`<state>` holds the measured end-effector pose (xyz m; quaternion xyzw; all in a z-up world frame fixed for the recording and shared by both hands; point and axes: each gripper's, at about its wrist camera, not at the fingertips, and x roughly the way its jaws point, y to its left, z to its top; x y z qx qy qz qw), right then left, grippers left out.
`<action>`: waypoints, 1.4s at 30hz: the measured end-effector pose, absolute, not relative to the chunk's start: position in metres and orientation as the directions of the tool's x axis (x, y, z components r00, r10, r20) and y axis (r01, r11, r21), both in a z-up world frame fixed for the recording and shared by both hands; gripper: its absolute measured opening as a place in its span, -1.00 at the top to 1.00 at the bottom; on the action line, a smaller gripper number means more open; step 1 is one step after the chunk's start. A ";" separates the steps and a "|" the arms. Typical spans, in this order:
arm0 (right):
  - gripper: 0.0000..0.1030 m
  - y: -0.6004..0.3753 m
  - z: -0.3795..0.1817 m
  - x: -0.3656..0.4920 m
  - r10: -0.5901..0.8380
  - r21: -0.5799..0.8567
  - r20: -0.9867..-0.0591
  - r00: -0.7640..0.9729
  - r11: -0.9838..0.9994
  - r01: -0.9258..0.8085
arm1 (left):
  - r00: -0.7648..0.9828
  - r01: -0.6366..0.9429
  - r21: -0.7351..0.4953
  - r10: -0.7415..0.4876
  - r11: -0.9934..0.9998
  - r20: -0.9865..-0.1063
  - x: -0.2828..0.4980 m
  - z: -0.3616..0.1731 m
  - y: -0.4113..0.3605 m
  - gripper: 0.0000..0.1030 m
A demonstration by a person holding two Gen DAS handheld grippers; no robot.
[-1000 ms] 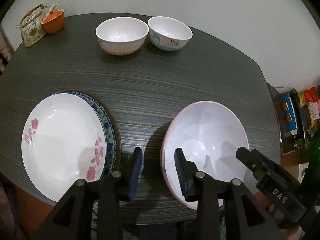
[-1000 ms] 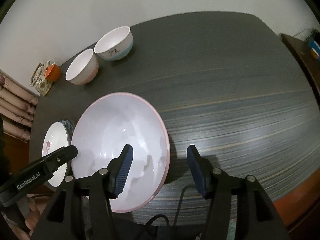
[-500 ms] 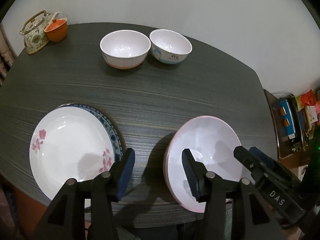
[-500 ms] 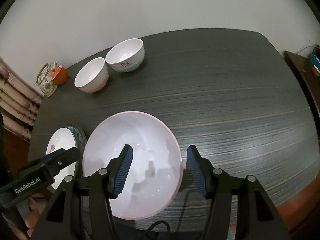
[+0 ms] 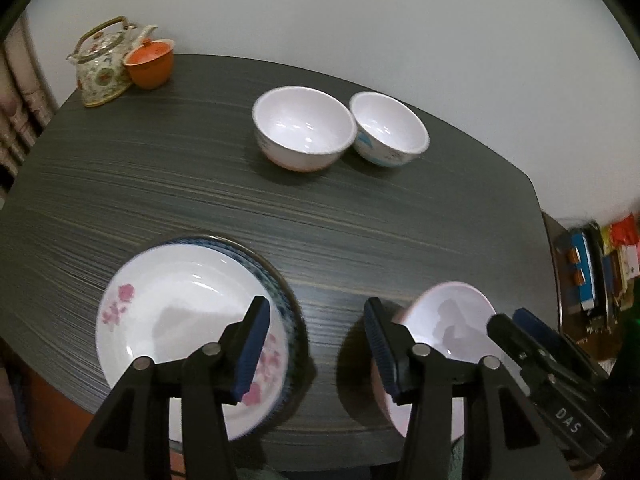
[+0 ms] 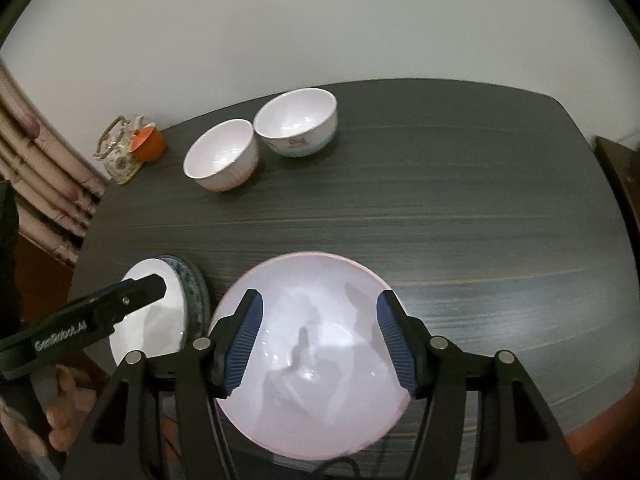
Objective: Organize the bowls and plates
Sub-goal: 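Move both tools toward the two white bowls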
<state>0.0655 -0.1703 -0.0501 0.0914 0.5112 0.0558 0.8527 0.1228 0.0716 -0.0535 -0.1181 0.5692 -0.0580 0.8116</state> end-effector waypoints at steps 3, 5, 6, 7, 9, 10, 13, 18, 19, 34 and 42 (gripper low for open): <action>-0.11 -0.164 -0.046 0.072 0.204 0.219 -0.858 0.472 0.975 -0.024 | 0.353 -0.060 -0.270 -0.233 0.961 -0.906 0.128 -0.052 0.084 0.03; -0.11 -0.160 -0.044 0.077 0.218 0.226 -0.853 0.474 0.973 -0.040 | 0.361 -0.080 -0.278 -0.232 0.957 -0.903 0.132 -0.051 0.091 0.03; -0.11 -0.157 -0.043 0.081 0.226 0.232 -0.853 0.471 0.972 -0.046 | 0.364 -0.086 -0.279 -0.230 0.956 -0.902 0.134 -0.051 0.095 0.03; -0.11 -0.156 -0.042 0.084 0.235 0.239 -0.852 0.467 0.970 -0.051 | 0.366 -0.090 -0.278 -0.228 0.956 -0.902 0.135 -0.051 0.099 0.03; -0.11 -0.151 -0.040 0.093 0.249 0.248 -0.850 0.464 0.967 -0.065 | 0.369 -0.103 -0.274 -0.219 0.956 -0.903 0.141 -0.052 0.107 0.03; -0.11 -0.147 -0.039 0.097 0.248 0.242 -0.851 0.463 0.968 -0.073 | 0.368 -0.106 -0.272 -0.216 0.956 -0.904 0.143 -0.052 0.109 0.03; -0.11 -0.136 -0.036 0.110 0.249 0.224 -0.854 0.457 0.968 -0.110 | 0.373 -0.121 -0.261 -0.200 0.958 -0.906 0.155 -0.052 0.118 0.03; -0.11 -0.120 -0.037 0.136 0.264 0.224 -0.859 0.438 0.964 -0.142 | 0.380 -0.135 -0.246 -0.179 0.960 -0.908 0.178 -0.053 0.130 0.03; -0.11 -0.118 -0.037 0.142 0.268 0.228 -0.859 0.436 0.963 -0.143 | 0.382 -0.141 -0.242 -0.173 0.960 -0.908 0.183 -0.054 0.131 0.03; -0.11 -0.090 -0.081 0.232 0.324 0.325 -0.890 0.322 0.944 -0.052 | 0.367 -0.184 -0.307 -0.225 0.934 -0.903 0.286 -0.091 0.141 0.03; -0.11 -0.082 -0.111 0.264 0.330 0.347 -0.905 0.269 0.938 0.018 | 0.297 -0.190 -0.308 -0.244 0.932 -0.923 0.314 -0.128 0.136 0.03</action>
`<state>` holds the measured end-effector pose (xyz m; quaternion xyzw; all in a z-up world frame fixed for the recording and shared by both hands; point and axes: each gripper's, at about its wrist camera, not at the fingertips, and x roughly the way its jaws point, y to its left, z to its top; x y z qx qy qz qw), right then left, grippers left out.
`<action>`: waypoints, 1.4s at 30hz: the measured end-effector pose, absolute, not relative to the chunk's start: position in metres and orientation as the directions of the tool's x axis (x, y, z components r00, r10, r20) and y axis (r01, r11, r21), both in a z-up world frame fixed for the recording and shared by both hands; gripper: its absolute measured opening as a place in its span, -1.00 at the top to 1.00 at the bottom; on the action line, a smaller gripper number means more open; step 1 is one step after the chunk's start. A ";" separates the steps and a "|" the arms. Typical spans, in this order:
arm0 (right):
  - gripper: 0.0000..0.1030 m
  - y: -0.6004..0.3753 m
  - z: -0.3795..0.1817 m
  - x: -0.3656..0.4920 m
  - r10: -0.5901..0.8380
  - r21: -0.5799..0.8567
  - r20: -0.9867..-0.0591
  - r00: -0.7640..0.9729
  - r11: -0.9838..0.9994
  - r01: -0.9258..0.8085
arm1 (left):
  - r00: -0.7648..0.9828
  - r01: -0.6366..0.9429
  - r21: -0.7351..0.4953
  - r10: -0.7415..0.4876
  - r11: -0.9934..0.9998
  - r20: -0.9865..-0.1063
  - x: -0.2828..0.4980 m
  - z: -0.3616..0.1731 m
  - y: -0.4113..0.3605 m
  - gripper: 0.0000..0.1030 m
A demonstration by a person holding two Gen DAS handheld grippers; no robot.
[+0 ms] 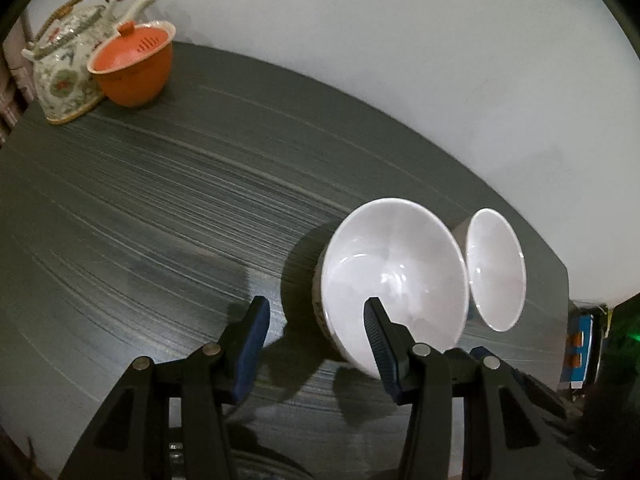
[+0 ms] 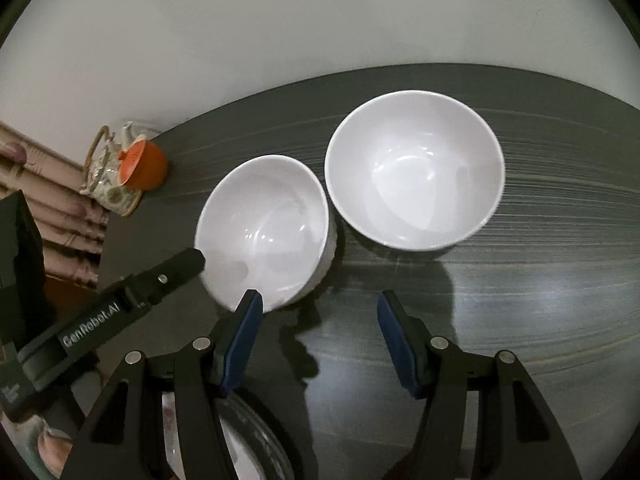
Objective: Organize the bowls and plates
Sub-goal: 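Move both tools toward the two white bowls, then close the left tool on the ridged white bowl rim while the right tool grips it too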
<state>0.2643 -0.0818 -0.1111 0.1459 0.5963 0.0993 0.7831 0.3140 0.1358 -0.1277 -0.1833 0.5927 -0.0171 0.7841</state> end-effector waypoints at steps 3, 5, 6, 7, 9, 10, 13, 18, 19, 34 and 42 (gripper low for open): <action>-0.11 -0.080 -0.120 0.272 0.315 0.335 -0.913 0.261 0.942 0.036 | 0.283 -0.195 -0.309 -0.248 0.931 -0.926 0.319 -0.137 0.134 0.03; -0.10 -0.079 -0.124 0.277 0.306 0.327 -0.917 0.257 0.944 0.043 | 0.276 -0.199 -0.304 -0.245 0.932 -0.930 0.323 -0.141 0.134 0.03; -0.09 -0.078 -0.126 0.279 0.306 0.326 -0.917 0.254 0.944 0.041 | 0.276 -0.201 -0.303 -0.243 0.932 -0.930 0.324 -0.143 0.134 0.04; -0.04 -0.078 -0.128 0.281 0.304 0.324 -0.919 0.252 0.945 0.040 | 0.276 -0.203 -0.303 -0.242 0.931 -0.930 0.325 -0.144 0.133 0.04; 0.04 -0.075 -0.132 0.284 0.297 0.315 -0.923 0.246 0.948 0.038 | 0.274 -0.204 -0.301 -0.241 0.931 -0.931 0.330 -0.147 0.131 0.15; 0.09 -0.074 -0.134 0.286 0.296 0.315 -0.924 0.242 0.948 0.039 | 0.269 -0.202 -0.305 -0.246 0.931 -0.931 0.331 -0.149 0.130 0.30; 0.19 -0.073 -0.140 0.291 0.293 0.312 -0.926 0.237 0.949 0.046 | 0.249 -0.213 -0.310 -0.255 0.927 -0.934 0.334 -0.155 0.130 0.50; 0.37 -0.073 -0.143 0.293 0.330 0.348 -0.915 0.233 0.937 0.037 | 0.258 -0.183 -0.323 -0.271 0.929 -0.927 0.331 -0.157 0.126 0.71; 0.51 -0.073 -0.142 0.292 0.341 0.357 -0.911 0.232 0.934 0.030 | 0.256 -0.179 -0.313 -0.263 0.933 -0.930 0.330 -0.156 0.124 0.71; 0.61 -0.078 -0.108 0.255 0.324 0.337 -0.909 0.262 0.942 0.002 | 0.271 -0.124 -0.283 -0.242 0.951 -0.932 0.289 -0.122 0.093 0.71; 0.61 -0.100 -0.073 0.218 0.326 0.344 -0.894 0.307 0.939 0.005 | 0.291 -0.080 -0.272 -0.239 0.959 -0.927 0.264 -0.091 0.064 0.71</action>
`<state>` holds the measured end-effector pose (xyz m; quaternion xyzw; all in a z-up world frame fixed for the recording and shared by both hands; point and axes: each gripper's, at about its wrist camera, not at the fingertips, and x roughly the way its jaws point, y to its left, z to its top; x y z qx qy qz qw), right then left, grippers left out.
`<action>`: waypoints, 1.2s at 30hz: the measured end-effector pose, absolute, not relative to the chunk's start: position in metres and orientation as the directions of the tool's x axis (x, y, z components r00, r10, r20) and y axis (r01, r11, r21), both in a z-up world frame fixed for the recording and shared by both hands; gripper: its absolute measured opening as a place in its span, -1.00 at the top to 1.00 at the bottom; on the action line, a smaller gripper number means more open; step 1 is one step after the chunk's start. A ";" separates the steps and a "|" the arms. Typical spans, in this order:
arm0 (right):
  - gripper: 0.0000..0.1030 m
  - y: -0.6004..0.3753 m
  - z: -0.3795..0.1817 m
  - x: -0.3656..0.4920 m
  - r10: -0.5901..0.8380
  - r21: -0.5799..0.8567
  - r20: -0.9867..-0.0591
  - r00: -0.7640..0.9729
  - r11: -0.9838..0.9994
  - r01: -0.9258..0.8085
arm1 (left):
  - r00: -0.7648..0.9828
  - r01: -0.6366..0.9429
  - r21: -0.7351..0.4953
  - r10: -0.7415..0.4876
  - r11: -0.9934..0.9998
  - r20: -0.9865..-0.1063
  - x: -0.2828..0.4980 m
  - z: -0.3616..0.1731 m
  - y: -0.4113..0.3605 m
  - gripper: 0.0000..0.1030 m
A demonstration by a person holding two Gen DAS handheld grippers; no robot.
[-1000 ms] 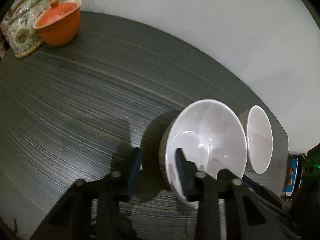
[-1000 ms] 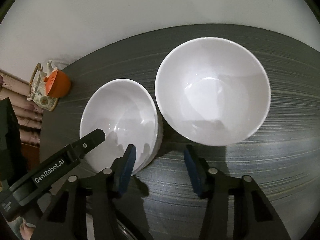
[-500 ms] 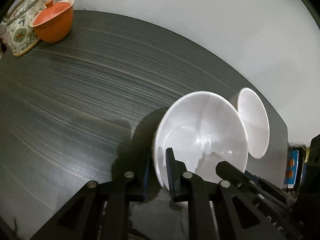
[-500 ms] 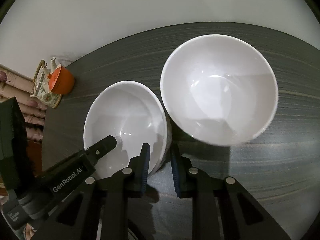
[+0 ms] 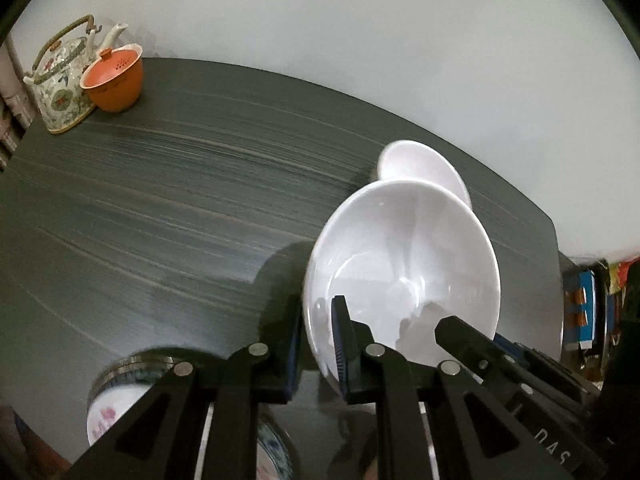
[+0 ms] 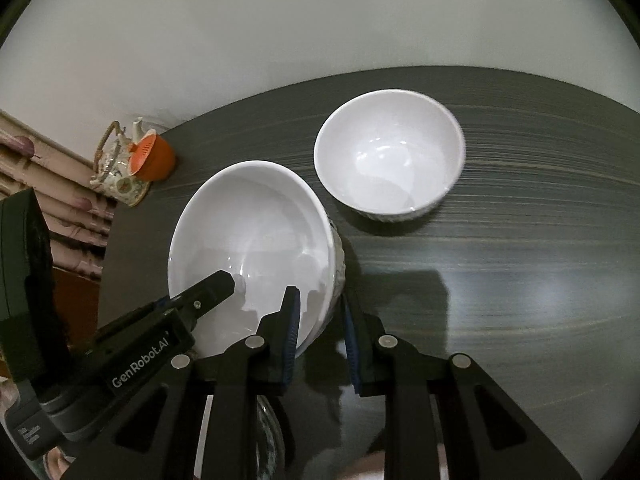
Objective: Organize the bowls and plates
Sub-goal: 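Close the left tool on the ridged white bowl rim while the right tool grips it too, then lift and carry the ridged white bowl with both tools over the pink bowl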
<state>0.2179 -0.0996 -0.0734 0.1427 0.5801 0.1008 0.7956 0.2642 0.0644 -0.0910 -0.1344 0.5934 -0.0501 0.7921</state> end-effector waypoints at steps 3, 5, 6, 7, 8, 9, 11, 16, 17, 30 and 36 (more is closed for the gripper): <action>0.61 -0.108 -0.060 0.201 0.314 0.333 -0.891 0.328 0.943 0.001 | 0.302 -0.066 -0.272 -0.241 0.960 -0.923 0.252 -0.077 0.058 0.71; 0.61 -0.115 -0.052 0.190 0.313 0.335 -0.886 0.341 0.942 0.003 | 0.312 -0.057 -0.274 -0.244 0.960 -0.918 0.239 -0.067 0.055 0.71; 0.61 -0.119 -0.048 0.184 0.315 0.338 -0.883 0.348 0.941 0.005 | 0.314 -0.052 -0.276 -0.246 0.960 -0.917 0.232 -0.064 0.056 0.71; 0.61 -0.122 -0.043 0.177 0.317 0.342 -0.879 0.355 0.940 0.007 | 0.316 -0.049 -0.277 -0.248 0.960 -0.916 0.228 -0.061 0.055 0.71; 0.61 -0.124 -0.040 0.173 0.318 0.344 -0.877 0.361 0.939 0.009 | 0.318 -0.044 -0.279 -0.251 0.959 -0.914 0.224 -0.059 0.055 0.71; 0.61 -0.126 -0.037 0.166 0.318 0.345 -0.874 0.368 0.939 0.009 | 0.319 -0.040 -0.280 -0.253 0.959 -0.913 0.219 -0.056 0.052 0.71; 0.61 -0.131 -0.031 0.153 0.316 0.345 -0.870 0.379 0.938 0.010 | 0.325 -0.035 -0.280 -0.254 0.959 -0.911 0.218 -0.046 0.047 0.71; 0.61 -0.142 -0.025 0.125 0.323 0.360 -0.863 0.387 0.933 0.023 | 0.335 -0.015 -0.272 -0.252 0.962 -0.908 0.185 -0.034 0.037 0.71; 0.61 -0.144 -0.024 0.120 0.325 0.362 -0.863 0.388 0.932 0.025 | 0.332 -0.009 -0.272 -0.254 0.962 -0.908 0.178 -0.033 0.035 0.71; 0.61 -0.169 -0.030 0.062 0.301 0.354 -0.876 0.376 0.932 0.078 | 0.238 0.016 -0.293 -0.289 0.956 -0.927 0.127 -0.052 0.005 0.71; 0.61 -0.174 -0.044 0.046 0.290 0.350 -0.888 0.356 0.930 0.114 | 0.198 0.027 -0.274 -0.274 0.961 -0.941 0.114 -0.067 -0.006 0.71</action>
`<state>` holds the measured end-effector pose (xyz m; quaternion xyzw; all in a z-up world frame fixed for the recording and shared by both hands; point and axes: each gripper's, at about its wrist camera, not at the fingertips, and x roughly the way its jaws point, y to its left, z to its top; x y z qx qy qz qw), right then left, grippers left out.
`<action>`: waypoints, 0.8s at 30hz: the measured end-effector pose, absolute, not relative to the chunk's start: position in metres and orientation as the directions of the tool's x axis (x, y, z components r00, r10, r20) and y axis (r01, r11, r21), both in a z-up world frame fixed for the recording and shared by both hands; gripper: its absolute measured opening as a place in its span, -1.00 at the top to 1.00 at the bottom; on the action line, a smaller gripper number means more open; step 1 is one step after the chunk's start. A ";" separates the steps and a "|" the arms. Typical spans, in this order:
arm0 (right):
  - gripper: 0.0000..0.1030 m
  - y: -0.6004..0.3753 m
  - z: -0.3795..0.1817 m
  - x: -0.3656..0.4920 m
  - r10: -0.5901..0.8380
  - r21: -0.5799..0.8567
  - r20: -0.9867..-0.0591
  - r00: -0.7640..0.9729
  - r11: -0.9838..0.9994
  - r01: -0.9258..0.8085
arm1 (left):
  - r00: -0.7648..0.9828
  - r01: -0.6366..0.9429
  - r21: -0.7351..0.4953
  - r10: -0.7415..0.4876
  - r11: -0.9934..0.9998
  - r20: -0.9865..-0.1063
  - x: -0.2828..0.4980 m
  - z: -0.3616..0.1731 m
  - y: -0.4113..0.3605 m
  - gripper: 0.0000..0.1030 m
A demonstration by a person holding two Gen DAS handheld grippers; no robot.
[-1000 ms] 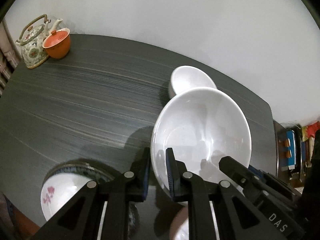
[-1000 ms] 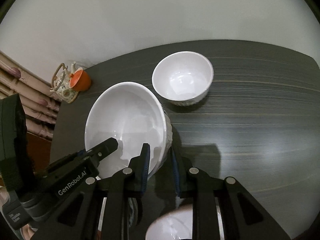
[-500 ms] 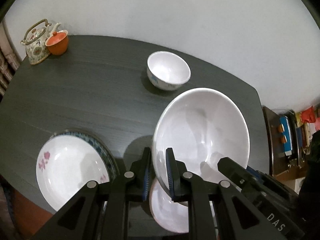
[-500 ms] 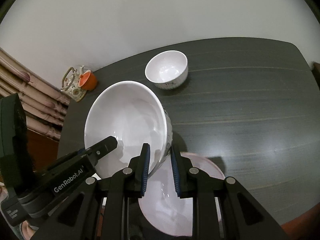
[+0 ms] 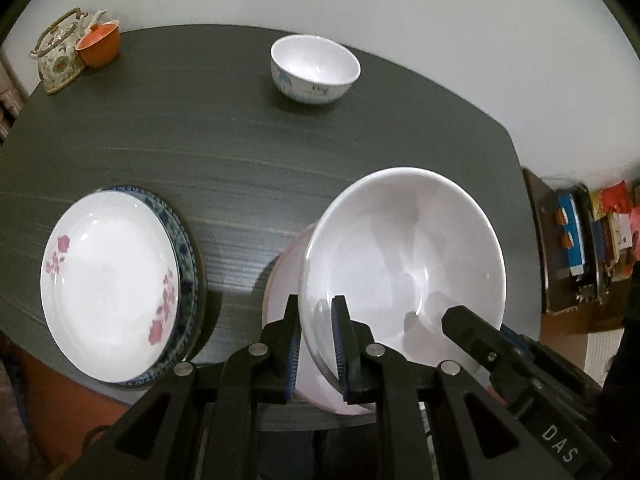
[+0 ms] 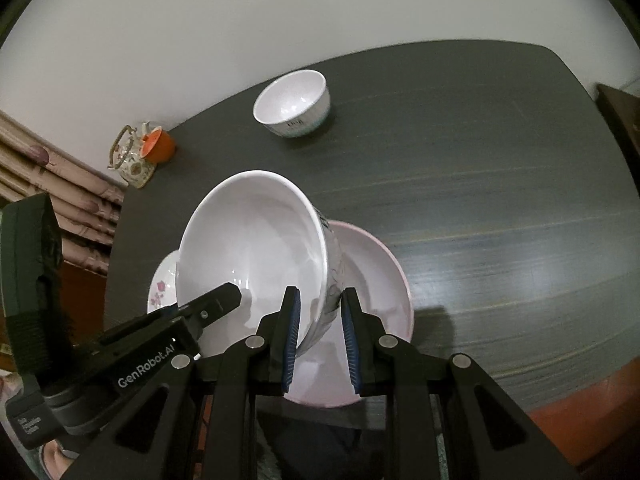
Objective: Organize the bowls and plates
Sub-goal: 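Lift and carry the ridged white bowl with both tools over the pink bowl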
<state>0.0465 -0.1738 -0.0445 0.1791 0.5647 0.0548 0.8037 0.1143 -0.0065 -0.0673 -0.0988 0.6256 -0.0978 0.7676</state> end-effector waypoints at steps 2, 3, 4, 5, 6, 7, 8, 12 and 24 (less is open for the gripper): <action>0.61 -0.175 -0.049 0.042 0.286 0.346 -0.892 0.351 0.931 0.120 | 0.186 0.028 -0.267 -0.268 0.963 -0.945 0.111 -0.073 -0.009 0.71; 0.61 -0.175 -0.052 0.041 0.284 0.344 -0.894 0.347 0.931 0.124 | 0.181 0.027 -0.264 -0.265 0.964 -0.947 0.110 -0.076 -0.010 0.71; 0.61 -0.175 -0.055 0.040 0.283 0.342 -0.896 0.341 0.931 0.128 | 0.175 0.027 -0.259 -0.260 0.965 -0.950 0.109 -0.079 -0.011 0.71; 0.61 -0.177 -0.058 0.038 0.282 0.342 -0.898 0.338 0.931 0.131 | 0.169 0.028 -0.253 -0.254 0.967 -0.952 0.107 -0.081 -0.013 0.71; 0.61 -0.178 -0.060 0.037 0.281 0.340 -0.900 0.334 0.931 0.133 | 0.164 0.028 -0.246 -0.247 0.969 -0.955 0.106 -0.084 -0.014 0.71; 0.61 -0.179 -0.063 0.037 0.280 0.339 -0.902 0.329 0.931 0.137 | 0.162 0.028 -0.241 -0.242 0.970 -0.957 0.105 -0.085 -0.016 0.71; 0.61 -0.180 -0.065 0.036 0.280 0.338 -0.904 0.325 0.931 0.139 | 0.159 0.031 -0.235 -0.237 0.972 -0.959 0.105 -0.087 -0.018 0.71; 0.61 -0.180 -0.076 0.033 0.271 0.325 -0.914 0.302 0.934 0.147 | 0.148 0.036 -0.212 -0.215 0.977 -0.965 0.106 -0.094 -0.024 0.71; 0.59 -0.174 -0.089 0.038 0.257 0.307 -0.927 0.272 0.939 0.158 | 0.124 0.042 -0.185 -0.189 0.982 -0.974 0.107 -0.105 -0.038 0.70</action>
